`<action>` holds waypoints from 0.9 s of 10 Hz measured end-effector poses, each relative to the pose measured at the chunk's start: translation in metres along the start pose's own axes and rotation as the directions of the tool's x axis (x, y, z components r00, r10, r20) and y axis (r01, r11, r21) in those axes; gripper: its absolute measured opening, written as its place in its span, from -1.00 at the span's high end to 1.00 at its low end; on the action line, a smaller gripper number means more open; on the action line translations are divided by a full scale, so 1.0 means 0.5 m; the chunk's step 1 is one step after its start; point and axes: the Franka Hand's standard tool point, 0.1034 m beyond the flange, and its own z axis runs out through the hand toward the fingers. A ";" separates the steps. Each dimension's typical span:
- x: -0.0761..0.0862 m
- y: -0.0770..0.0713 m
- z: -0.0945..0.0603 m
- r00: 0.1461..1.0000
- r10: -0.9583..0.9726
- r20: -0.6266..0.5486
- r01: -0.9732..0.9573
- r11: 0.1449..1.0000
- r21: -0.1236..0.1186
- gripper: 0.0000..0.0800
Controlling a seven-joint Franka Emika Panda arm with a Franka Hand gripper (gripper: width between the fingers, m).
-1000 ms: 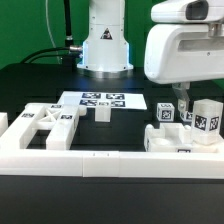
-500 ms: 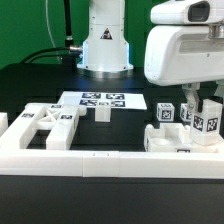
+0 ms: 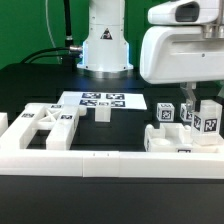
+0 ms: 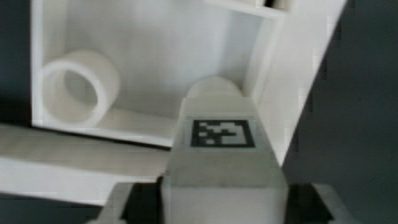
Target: Assemble chair
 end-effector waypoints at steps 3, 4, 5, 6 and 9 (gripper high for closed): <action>0.000 0.001 0.000 0.941 0.337 0.010 -0.338 0.941 0.022 0.28; 0.000 0.002 0.000 0.920 0.392 0.013 -0.392 0.919 0.027 0.28; -0.001 0.002 0.001 0.859 0.511 0.021 -0.512 0.859 0.032 0.28; -0.001 -0.001 0.001 0.790 0.613 0.023 -0.613 0.790 0.026 0.28; -0.001 -0.001 0.001 0.696 0.718 0.032 -0.718 0.695 0.030 0.28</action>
Offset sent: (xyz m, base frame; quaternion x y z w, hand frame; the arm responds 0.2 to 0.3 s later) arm -0.0068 0.0041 -0.0047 0.0175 -0.0244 0.2146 0.9762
